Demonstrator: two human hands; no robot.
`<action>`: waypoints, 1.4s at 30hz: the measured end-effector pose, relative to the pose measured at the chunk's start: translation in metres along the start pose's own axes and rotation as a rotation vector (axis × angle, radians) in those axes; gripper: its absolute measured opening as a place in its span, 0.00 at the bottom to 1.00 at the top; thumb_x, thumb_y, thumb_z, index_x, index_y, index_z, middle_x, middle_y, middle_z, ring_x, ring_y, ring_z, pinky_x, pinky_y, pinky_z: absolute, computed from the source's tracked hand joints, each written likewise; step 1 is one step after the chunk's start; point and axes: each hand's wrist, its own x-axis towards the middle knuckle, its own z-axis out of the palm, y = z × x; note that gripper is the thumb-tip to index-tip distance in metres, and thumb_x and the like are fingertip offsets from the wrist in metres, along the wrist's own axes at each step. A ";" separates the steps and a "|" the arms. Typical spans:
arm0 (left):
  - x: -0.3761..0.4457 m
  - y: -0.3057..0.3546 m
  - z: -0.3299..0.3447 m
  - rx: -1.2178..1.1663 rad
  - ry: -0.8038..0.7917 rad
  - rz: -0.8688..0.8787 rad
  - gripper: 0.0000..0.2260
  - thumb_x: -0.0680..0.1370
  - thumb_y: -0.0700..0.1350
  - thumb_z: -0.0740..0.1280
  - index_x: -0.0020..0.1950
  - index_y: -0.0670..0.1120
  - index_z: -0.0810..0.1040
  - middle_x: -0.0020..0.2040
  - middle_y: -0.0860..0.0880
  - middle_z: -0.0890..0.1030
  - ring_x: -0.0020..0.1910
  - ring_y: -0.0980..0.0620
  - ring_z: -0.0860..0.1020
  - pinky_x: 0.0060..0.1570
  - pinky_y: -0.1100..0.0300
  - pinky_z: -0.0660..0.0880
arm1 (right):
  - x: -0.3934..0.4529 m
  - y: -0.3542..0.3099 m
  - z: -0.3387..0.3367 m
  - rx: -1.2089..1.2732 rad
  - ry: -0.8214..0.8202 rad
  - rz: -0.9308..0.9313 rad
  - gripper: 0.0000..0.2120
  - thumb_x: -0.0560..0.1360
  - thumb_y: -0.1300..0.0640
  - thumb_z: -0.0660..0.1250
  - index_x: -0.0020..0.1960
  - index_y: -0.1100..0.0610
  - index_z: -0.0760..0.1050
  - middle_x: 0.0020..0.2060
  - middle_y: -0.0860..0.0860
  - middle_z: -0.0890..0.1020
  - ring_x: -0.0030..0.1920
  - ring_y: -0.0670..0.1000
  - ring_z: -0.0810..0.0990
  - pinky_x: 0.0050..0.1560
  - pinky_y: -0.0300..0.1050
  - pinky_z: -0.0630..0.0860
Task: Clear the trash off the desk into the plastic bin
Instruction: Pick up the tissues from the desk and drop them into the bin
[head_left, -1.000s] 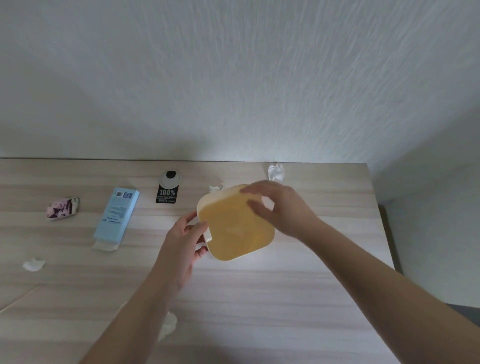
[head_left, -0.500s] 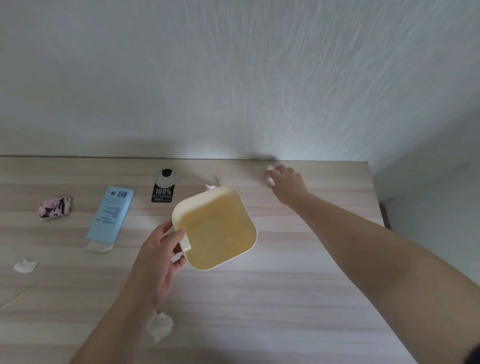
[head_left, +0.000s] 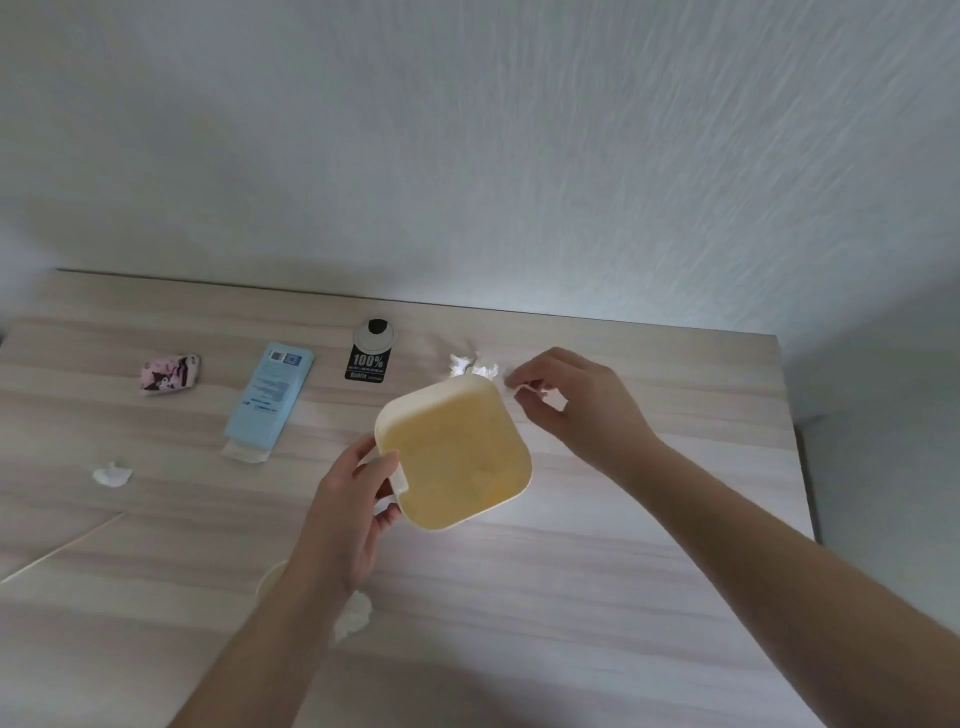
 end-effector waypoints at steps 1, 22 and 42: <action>-0.002 -0.001 -0.001 0.004 -0.002 0.004 0.14 0.79 0.40 0.63 0.65 0.45 0.77 0.43 0.47 0.81 0.29 0.56 0.76 0.42 0.51 0.72 | -0.004 -0.015 -0.003 0.020 -0.029 -0.071 0.05 0.74 0.58 0.70 0.49 0.52 0.81 0.44 0.47 0.82 0.41 0.43 0.80 0.43 0.39 0.77; -0.026 0.003 -0.054 -0.082 0.031 0.046 0.13 0.77 0.42 0.68 0.61 0.51 0.81 0.47 0.45 0.84 0.40 0.51 0.82 0.39 0.51 0.76 | 0.041 0.001 0.060 -0.317 -0.258 0.042 0.09 0.77 0.56 0.65 0.56 0.52 0.79 0.52 0.51 0.82 0.50 0.55 0.80 0.49 0.48 0.76; -0.032 0.026 -0.111 -0.110 0.060 0.095 0.15 0.79 0.40 0.65 0.65 0.46 0.79 0.42 0.48 0.82 0.33 0.54 0.80 0.36 0.54 0.76 | 0.047 0.063 0.133 -0.544 -0.362 0.283 0.15 0.74 0.71 0.60 0.58 0.62 0.75 0.53 0.61 0.75 0.53 0.62 0.74 0.49 0.51 0.73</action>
